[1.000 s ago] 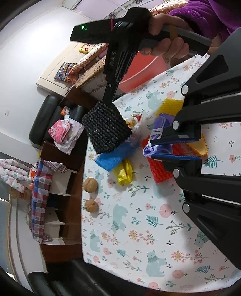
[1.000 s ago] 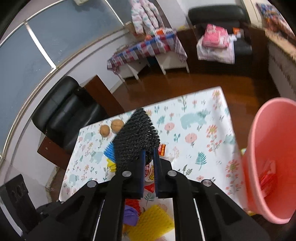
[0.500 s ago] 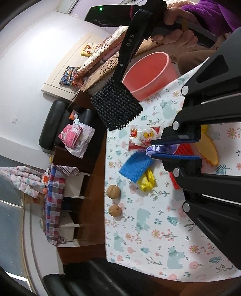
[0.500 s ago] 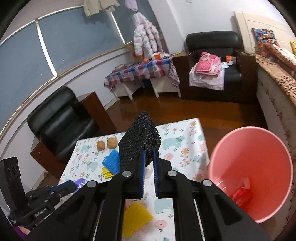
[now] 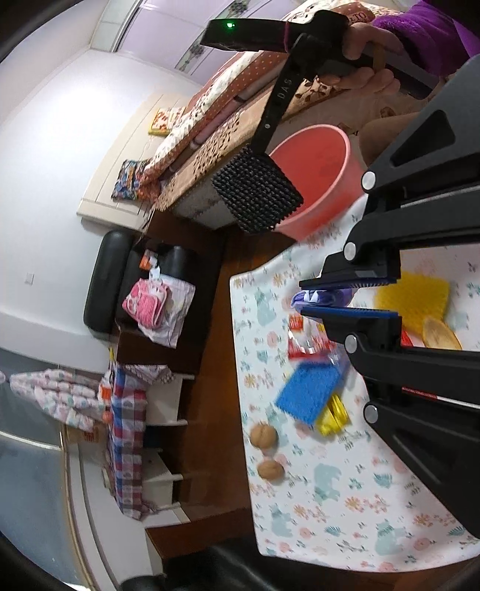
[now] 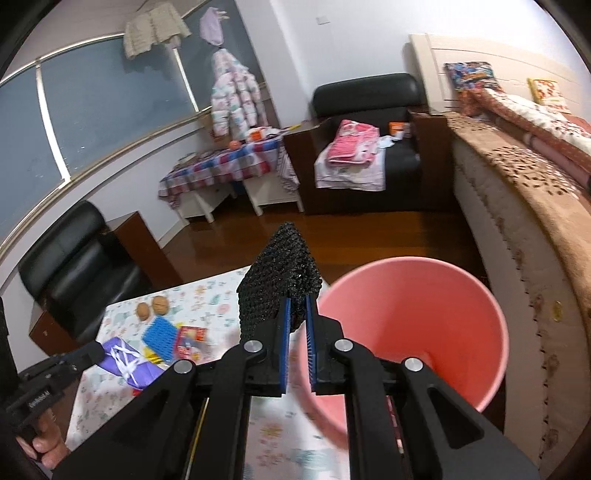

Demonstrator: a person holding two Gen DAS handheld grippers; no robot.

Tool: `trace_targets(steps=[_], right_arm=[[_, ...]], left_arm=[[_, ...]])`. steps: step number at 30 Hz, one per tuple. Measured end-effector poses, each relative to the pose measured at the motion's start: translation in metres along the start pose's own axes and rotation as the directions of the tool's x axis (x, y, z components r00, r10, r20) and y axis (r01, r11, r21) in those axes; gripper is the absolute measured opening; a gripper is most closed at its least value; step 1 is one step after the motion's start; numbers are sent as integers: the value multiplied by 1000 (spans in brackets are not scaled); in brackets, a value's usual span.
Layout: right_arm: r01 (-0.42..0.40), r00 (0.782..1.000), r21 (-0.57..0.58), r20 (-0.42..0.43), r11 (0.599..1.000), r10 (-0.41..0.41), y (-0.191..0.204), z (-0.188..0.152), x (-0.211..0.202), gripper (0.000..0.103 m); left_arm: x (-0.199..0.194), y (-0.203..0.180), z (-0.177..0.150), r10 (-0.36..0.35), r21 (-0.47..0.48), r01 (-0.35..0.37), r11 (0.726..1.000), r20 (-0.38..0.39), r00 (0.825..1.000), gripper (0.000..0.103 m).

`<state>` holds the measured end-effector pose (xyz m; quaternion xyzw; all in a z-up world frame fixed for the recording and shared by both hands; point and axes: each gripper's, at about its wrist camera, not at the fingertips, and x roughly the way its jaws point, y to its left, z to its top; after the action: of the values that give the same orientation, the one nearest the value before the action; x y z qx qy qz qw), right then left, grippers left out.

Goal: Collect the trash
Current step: 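Carry the purple bag and black sponge over the pink bucket and release both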

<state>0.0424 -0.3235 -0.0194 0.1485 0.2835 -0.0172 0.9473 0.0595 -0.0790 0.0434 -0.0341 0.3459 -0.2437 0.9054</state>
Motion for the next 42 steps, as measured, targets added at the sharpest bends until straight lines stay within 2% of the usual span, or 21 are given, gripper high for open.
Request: trace_targets(steps=[8, 15, 27, 39, 42], right_arm=[[106, 994, 12, 28, 994, -107, -33, -4, -12, 9], [171, 985, 3, 8, 985, -171, -56, -14, -10, 9], [205, 978, 23, -52, 978, -204, -84, -32, -3, 9], [195, 978, 44, -80, 980, -192, -95, -36, 1, 9], [191, 979, 51, -79, 980, -186, -96, -35, 1, 9]], left_arm=[[25, -39, 16, -66, 28, 67, 997, -28, 997, 8], [45, -77, 26, -101, 83, 104, 991, -43, 994, 8], [90, -125, 27, -129, 147, 143, 979, -101, 987, 8], [119, -134, 19, -110, 160, 136, 978, -161, 981, 8], [118, -133, 19, -114, 158, 140, 978, -161, 980, 22]])
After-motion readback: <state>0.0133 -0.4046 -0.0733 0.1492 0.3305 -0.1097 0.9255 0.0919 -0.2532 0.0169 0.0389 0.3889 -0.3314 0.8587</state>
